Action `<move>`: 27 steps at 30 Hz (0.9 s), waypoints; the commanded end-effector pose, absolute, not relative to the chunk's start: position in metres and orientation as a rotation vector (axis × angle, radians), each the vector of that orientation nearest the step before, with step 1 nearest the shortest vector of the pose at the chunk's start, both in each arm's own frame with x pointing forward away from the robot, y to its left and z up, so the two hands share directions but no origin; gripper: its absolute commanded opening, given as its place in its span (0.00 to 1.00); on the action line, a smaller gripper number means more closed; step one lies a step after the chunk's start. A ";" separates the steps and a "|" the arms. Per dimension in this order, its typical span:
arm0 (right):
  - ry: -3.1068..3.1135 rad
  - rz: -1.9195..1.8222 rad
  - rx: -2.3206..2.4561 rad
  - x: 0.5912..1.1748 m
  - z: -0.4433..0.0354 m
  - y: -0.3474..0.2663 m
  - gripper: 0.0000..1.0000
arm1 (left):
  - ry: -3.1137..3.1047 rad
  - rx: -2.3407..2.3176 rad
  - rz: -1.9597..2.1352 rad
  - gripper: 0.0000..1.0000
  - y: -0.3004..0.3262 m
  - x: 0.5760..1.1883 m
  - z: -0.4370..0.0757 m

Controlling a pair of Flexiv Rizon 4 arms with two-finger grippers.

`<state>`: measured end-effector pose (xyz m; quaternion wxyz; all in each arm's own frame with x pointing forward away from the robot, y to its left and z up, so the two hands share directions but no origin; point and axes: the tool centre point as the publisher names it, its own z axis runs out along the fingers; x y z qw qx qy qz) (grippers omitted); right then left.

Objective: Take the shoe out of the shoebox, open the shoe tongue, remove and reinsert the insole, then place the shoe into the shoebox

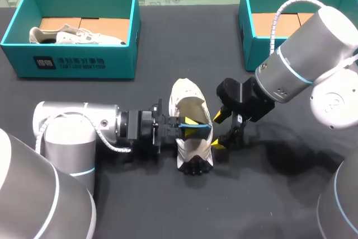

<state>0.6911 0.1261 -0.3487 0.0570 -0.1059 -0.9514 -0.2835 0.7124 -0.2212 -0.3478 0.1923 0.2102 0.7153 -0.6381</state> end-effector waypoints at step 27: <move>-2.888 -0.858 -0.323 0.690 -0.350 0.127 1.00 | 1.976 0.610 -1.708 0.27 -0.226 0.691 -0.317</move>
